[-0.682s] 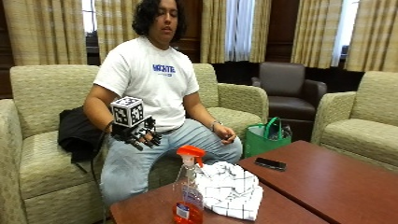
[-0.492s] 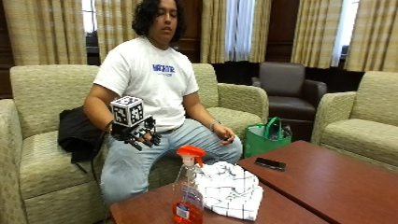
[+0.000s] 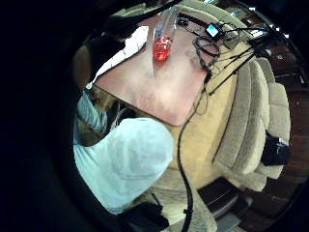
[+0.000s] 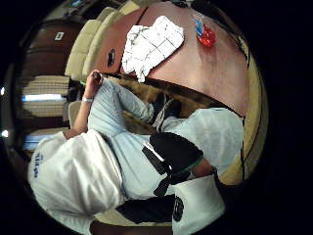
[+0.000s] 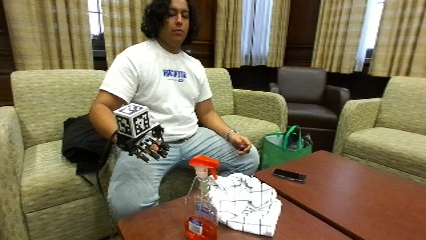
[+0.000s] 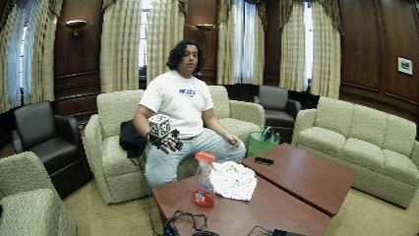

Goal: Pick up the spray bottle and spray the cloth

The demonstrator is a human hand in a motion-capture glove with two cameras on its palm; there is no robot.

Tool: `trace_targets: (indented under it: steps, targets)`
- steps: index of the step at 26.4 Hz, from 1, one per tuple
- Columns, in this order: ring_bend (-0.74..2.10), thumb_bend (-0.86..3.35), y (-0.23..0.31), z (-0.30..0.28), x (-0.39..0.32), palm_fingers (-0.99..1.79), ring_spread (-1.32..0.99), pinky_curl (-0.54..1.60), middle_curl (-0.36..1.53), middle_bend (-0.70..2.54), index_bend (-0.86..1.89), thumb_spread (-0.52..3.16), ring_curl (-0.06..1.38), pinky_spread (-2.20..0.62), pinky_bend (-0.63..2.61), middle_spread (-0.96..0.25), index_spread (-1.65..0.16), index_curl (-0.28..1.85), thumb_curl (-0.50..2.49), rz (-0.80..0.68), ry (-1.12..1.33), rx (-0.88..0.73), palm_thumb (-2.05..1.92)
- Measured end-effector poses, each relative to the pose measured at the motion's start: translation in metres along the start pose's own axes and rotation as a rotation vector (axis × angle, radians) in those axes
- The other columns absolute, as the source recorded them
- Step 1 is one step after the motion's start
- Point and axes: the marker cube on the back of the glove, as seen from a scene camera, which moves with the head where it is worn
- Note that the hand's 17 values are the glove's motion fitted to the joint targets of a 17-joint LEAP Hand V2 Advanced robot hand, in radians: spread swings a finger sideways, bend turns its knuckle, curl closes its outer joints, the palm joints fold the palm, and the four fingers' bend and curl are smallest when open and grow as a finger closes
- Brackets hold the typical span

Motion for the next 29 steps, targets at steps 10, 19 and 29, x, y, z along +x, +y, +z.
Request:
trace_targets:
  steps: [10, 19, 29]
  targets:
    - [0.30, -0.01, -0.022, -0.005, 0.022, 0.36, -0.10, 0.27, 0.26, 0.23, 0.14, 0.89, 0.22, 0.19, 0.43, -0.16, -0.40, 0.21, 0.24, 0.046, -0.075, 0.029, 0.43]
    - [0.31, -0.03, -0.062, -0.008, 0.053, 0.27, -0.09, 0.29, 0.29, 0.21, 0.12, 0.86, 0.25, 0.20, 0.42, -0.15, -0.40, 0.22, 0.27, 0.136, -0.246, 0.054, 0.46]
    - [0.32, -0.03, -0.120, -0.002, 0.069, 0.23, -0.08, 0.30, 0.31, 0.21, 0.12, 0.84, 0.26, 0.21, 0.41, -0.14, -0.40, 0.22, 0.30, 0.245, -0.694, 0.169, 0.46]
